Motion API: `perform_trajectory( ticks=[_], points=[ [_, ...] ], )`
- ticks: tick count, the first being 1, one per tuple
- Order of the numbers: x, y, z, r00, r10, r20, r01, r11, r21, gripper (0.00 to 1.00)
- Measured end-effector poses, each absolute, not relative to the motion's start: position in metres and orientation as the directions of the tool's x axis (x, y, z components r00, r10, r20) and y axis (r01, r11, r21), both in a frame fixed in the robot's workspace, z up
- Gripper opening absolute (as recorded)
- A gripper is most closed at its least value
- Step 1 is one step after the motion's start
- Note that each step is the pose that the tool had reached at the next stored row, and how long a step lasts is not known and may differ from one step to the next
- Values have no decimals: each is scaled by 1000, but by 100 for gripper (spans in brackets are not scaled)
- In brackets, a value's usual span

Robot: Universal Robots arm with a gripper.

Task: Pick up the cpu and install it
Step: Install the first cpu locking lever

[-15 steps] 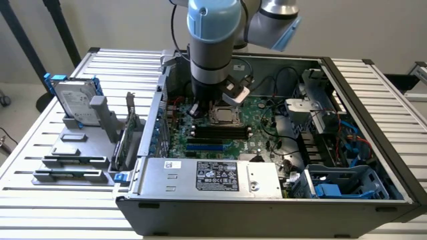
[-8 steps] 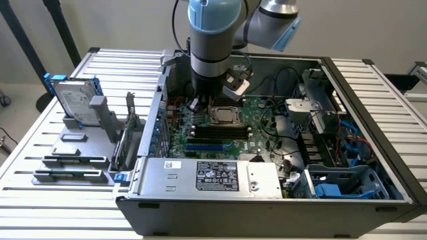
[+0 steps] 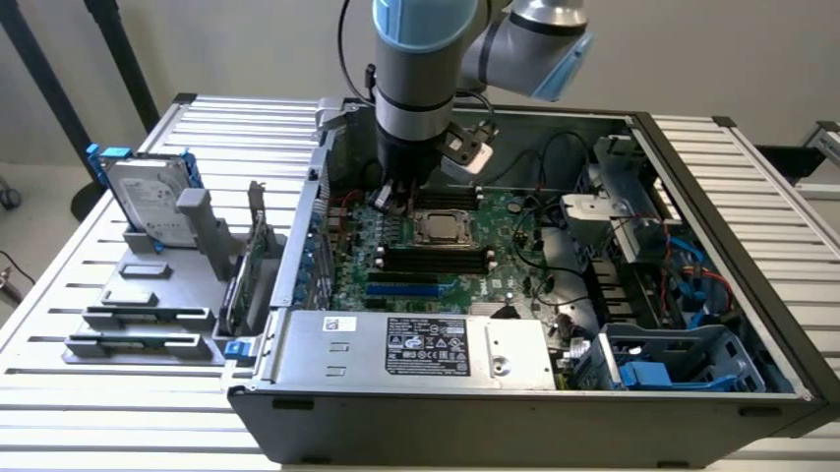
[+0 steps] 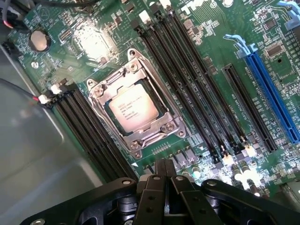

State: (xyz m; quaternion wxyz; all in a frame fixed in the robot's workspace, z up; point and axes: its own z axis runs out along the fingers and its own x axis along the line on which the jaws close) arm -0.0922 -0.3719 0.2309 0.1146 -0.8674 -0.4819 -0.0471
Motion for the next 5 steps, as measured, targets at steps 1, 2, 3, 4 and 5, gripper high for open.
perform_trajectory(
  ticks=[1,2,3,4,5],
  points=[
    [-92,-372,231,531,825,192,847,-509,-153,11],
    [-92,-372,231,531,825,192,847,-509,-153,11],
    [-92,-372,231,531,825,192,847,-509,-153,11],
    [-92,-372,231,531,825,192,847,-509,-153,11],
    [-92,-372,231,531,825,192,847,-509,-153,11]
  ],
)
